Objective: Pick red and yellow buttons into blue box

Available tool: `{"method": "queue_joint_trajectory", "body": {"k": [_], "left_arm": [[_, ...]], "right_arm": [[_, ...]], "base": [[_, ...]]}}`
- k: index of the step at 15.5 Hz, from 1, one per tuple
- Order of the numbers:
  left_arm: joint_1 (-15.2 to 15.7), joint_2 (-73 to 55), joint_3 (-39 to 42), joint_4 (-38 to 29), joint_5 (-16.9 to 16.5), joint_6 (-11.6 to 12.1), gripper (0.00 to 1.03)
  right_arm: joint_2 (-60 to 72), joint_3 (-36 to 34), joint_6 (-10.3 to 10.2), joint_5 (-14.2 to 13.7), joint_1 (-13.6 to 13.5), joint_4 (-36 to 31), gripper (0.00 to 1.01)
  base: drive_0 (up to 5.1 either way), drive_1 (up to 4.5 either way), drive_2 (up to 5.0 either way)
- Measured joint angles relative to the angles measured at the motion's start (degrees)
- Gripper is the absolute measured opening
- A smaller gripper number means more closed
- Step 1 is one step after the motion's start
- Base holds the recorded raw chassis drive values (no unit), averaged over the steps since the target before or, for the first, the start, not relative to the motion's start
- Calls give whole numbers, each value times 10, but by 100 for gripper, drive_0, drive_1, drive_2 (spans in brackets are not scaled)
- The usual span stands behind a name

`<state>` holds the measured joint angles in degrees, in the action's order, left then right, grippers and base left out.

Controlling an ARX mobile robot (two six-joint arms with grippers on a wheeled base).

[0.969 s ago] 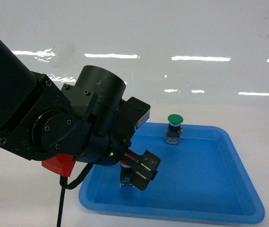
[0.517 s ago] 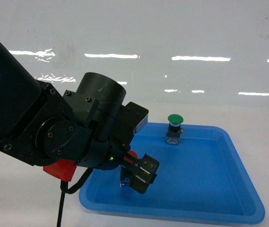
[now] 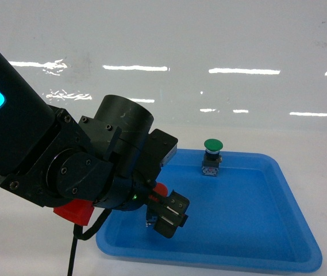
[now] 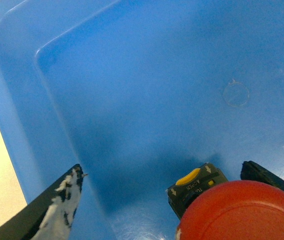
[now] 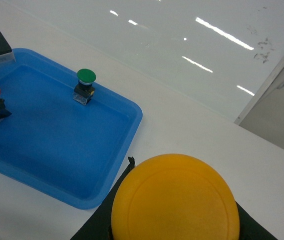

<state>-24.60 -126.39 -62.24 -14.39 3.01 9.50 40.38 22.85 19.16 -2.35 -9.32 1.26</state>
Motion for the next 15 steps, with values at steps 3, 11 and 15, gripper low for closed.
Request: {"method": "queue_joint_trajectory", "body": {"k": [3,11,15], "left_arm": [[0,0,0,0,0,0,59],[0,0,0,-7,3,3,30],[25,47,40,-56,6,62,30]], "right_arm": [[0,0,0,0,0,0,28],[0,0,0,0,0,0,28],[0,0,0,0,0,0,28]], "base": [[0,0,0],[0,0,0],[0,0,0]]}}
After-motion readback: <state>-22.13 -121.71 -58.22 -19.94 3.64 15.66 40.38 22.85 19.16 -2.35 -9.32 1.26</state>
